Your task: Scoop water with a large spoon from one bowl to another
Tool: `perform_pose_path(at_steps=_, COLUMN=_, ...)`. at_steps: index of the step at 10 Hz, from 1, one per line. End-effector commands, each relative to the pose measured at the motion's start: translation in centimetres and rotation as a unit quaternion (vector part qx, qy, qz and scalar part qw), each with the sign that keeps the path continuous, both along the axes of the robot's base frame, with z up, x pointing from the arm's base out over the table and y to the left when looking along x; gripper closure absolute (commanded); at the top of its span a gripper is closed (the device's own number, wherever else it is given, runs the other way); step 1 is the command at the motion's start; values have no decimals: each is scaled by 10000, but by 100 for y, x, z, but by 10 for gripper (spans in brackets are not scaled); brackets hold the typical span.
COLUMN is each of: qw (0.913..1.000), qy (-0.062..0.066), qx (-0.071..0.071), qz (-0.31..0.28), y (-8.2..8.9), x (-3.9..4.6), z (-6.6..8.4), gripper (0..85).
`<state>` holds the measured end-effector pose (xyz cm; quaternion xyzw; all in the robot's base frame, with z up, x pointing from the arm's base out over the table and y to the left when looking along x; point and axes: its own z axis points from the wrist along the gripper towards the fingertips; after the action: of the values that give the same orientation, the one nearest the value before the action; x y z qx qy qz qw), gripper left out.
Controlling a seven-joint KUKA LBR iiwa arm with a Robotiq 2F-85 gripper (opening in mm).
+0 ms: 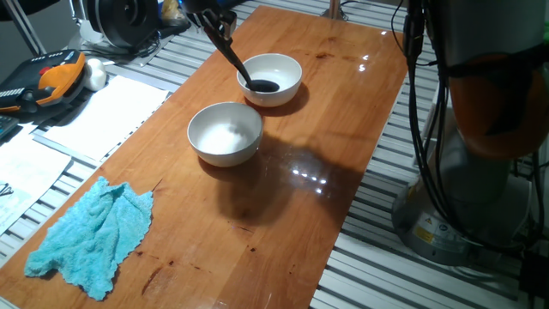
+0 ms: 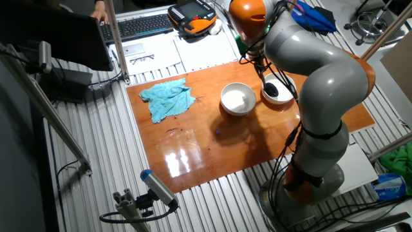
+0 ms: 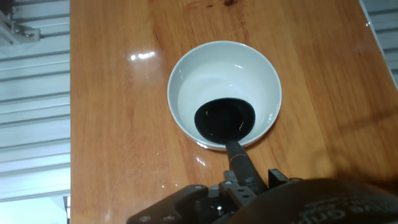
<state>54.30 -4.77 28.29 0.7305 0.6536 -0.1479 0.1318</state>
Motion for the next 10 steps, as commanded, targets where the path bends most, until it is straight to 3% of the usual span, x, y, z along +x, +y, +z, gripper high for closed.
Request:
perform_pose_path(at_steps=1, qw=10000, qy=4, qx=-34, qz=18, y=3, x=-1, z=2, gripper=850)
perform_pose_path(at_steps=7, qw=9999, qy=9, qx=-46, qz=107, y=-37, x=-13, z=-36, gripper=850)
perform_pose_path(at_steps=10, qw=9996, qy=34, qx=-171, qz=239, y=-57, x=-31, z=-39, gripper=850)
